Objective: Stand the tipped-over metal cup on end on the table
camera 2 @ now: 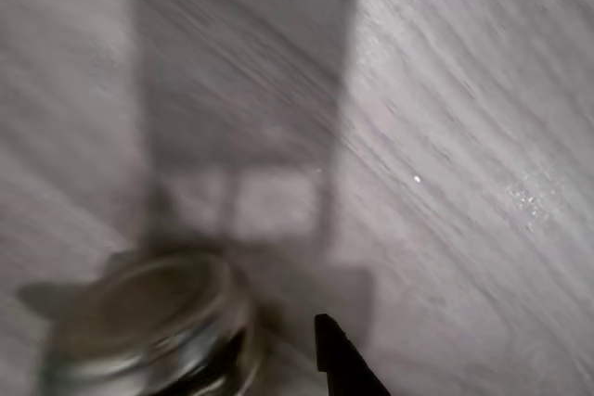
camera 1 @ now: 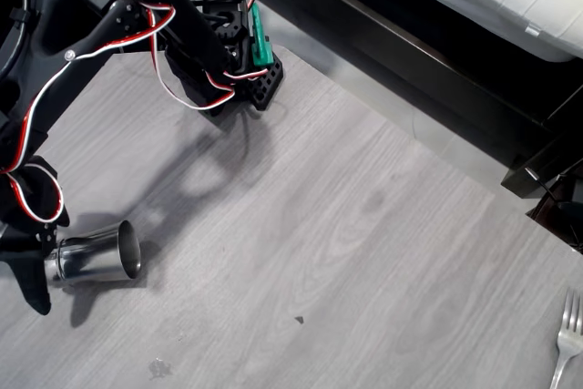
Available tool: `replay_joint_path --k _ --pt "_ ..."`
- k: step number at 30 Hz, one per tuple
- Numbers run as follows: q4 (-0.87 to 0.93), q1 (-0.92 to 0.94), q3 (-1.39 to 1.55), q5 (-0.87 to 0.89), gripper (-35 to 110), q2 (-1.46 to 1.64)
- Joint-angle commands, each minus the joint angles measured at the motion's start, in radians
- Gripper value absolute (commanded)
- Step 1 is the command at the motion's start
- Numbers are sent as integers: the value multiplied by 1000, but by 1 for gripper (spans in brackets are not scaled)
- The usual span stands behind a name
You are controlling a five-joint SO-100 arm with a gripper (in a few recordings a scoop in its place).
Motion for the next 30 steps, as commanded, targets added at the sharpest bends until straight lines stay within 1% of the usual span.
replay_joint_path --k 1,15,19,22,23,24,30 --pt "-9 -17 -35 -8 45 8" --pt "-77 -23 -35 14 44 -35" --pt "-91 -38 -35 17 31 -58" --pt "-101 -54 -35 25 7 -69" --pt "-101 -60 -35 25 2 -69" --pt "-101 -66 -35 26 0 -69" --pt "-115 -83 -35 31 0 -69"
